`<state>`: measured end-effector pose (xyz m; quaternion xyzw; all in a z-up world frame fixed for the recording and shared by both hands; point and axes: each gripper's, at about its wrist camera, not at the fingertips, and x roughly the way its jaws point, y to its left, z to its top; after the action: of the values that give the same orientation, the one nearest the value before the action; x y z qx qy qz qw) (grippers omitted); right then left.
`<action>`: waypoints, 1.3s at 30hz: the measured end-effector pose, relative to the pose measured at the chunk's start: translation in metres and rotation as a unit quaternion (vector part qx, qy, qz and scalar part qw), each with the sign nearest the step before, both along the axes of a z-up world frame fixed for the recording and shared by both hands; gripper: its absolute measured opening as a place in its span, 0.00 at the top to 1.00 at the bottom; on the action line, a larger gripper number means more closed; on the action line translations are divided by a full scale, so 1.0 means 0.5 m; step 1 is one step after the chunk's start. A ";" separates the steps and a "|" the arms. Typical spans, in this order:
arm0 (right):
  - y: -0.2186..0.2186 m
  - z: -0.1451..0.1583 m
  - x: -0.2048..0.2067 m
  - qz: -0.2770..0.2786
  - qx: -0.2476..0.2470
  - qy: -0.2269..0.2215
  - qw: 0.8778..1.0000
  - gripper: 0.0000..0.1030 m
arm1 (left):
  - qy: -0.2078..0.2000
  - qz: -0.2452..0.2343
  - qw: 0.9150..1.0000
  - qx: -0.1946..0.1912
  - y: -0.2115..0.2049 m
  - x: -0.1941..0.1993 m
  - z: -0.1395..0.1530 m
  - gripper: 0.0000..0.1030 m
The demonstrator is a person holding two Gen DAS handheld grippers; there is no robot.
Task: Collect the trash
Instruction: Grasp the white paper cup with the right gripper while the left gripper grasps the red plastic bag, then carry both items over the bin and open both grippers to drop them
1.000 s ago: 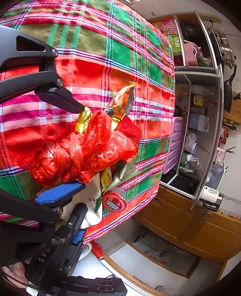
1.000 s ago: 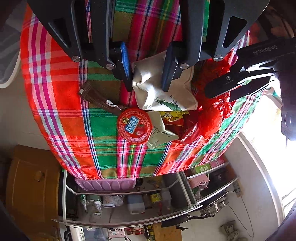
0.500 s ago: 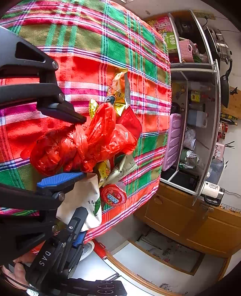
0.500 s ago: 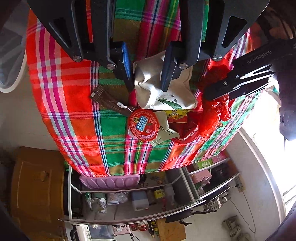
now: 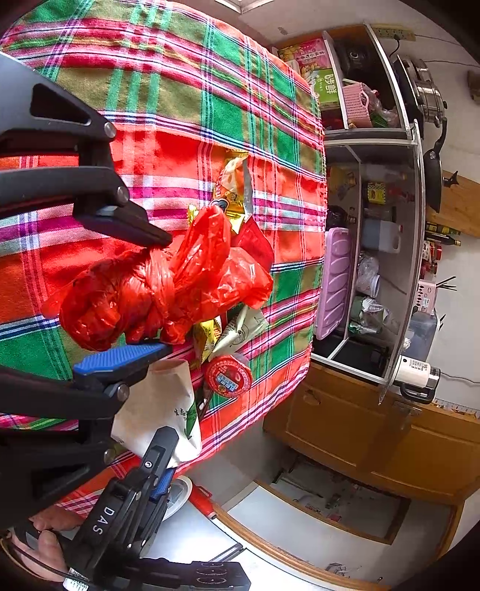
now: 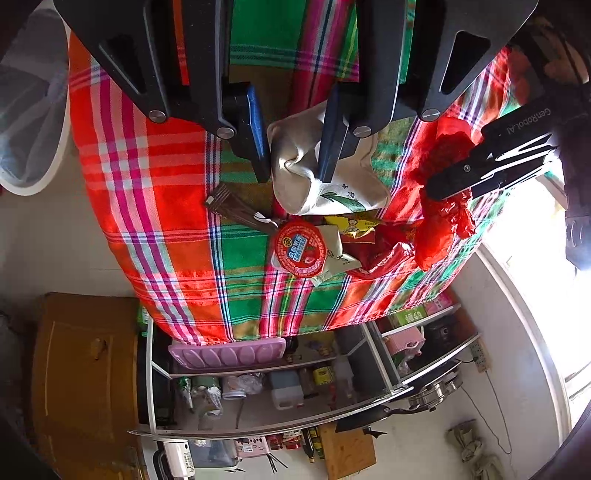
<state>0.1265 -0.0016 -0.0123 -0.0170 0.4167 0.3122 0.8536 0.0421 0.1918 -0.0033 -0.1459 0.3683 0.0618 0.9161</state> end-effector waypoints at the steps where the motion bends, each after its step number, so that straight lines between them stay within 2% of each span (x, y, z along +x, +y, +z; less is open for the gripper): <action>1: -0.004 0.002 -0.002 -0.002 0.000 -0.001 1.000 0.73 | -0.002 -0.001 1.000 0.002 -0.003 -0.003 0.003 0.48; 16: -0.098 0.047 -0.027 -0.044 0.024 -0.022 0.998 0.73 | -0.023 -0.038 0.998 0.034 -0.082 -0.017 0.046 0.48; 27: -0.224 0.077 -0.035 -0.105 0.030 -0.041 0.993 0.73 | -0.038 -0.091 0.993 0.058 -0.187 0.015 0.073 0.48; 39: -0.370 0.096 -0.046 -0.179 0.031 -0.052 0.982 0.73 | -0.043 -0.152 0.985 0.063 -0.307 0.061 0.089 0.48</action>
<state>0.1037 -0.1869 0.0356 0.0681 0.3579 0.1657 0.9164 0.0727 0.0382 0.0413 -0.0324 0.3414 -0.0614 0.9373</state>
